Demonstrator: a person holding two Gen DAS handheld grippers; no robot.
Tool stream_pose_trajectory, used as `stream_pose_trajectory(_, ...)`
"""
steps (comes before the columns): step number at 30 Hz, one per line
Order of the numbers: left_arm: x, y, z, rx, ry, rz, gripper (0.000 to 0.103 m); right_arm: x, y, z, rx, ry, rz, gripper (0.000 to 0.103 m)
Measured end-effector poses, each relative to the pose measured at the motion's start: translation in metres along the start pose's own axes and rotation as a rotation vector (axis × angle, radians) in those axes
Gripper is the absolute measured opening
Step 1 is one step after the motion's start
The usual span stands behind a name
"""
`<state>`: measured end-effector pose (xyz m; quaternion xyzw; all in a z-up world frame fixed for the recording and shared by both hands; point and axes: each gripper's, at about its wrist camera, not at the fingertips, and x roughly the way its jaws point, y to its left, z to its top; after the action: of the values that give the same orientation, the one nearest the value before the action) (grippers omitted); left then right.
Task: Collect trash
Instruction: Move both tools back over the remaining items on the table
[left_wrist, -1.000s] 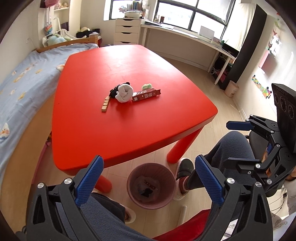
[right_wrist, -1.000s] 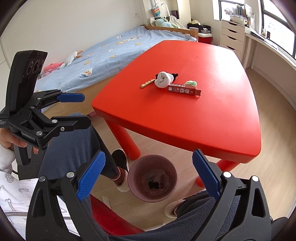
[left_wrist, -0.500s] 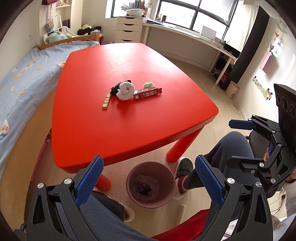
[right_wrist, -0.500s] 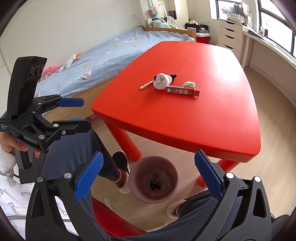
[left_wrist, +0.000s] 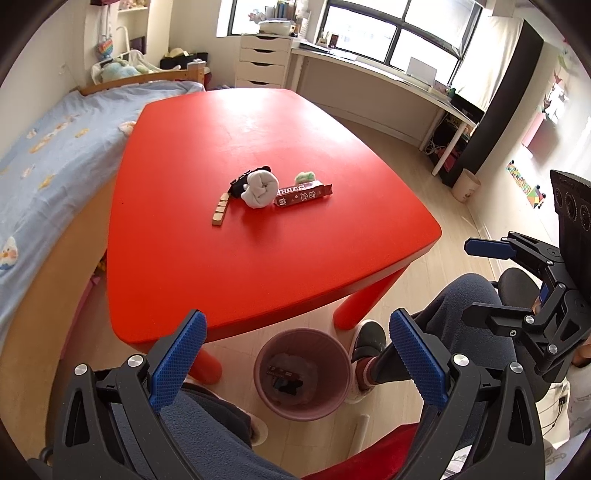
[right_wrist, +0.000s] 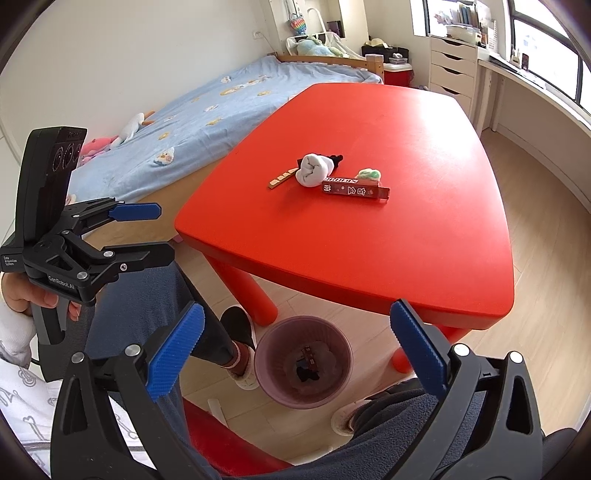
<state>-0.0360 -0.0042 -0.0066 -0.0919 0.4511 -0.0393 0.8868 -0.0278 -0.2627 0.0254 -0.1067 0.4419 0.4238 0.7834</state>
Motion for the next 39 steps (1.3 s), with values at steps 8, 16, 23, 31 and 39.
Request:
stream_pose_trajectory(8, 0.002, 0.013, 0.026, 0.017, -0.026, 0.030, 0.095, -0.005, -0.012, 0.040, 0.009, -0.041, -0.031, 0.099)
stream_pose_trajectory(16, 0.013, 0.029, 0.055, 0.028, -0.030, 0.057, 0.095, 0.015, -0.033, 0.089, -0.001, -0.041, -0.080, 0.099)
stream_pose_trajectory(23, 0.035, 0.044, 0.076, 0.030, 0.004, 0.061, 0.095, 0.041, -0.055, 0.130, 0.017, 0.003, -0.120, 0.099)
stream_pose_trajectory(31, 0.066, 0.057, 0.095, 0.036, 0.072, 0.076, 0.095, 0.088, -0.079, 0.166, 0.070, 0.096, -0.124, 0.100)
stream_pose_trajectory(39, 0.100, 0.065, 0.109, 0.042, 0.155, 0.080, 0.095, 0.145, -0.094, 0.182, 0.106, 0.243, -0.151, 0.100)
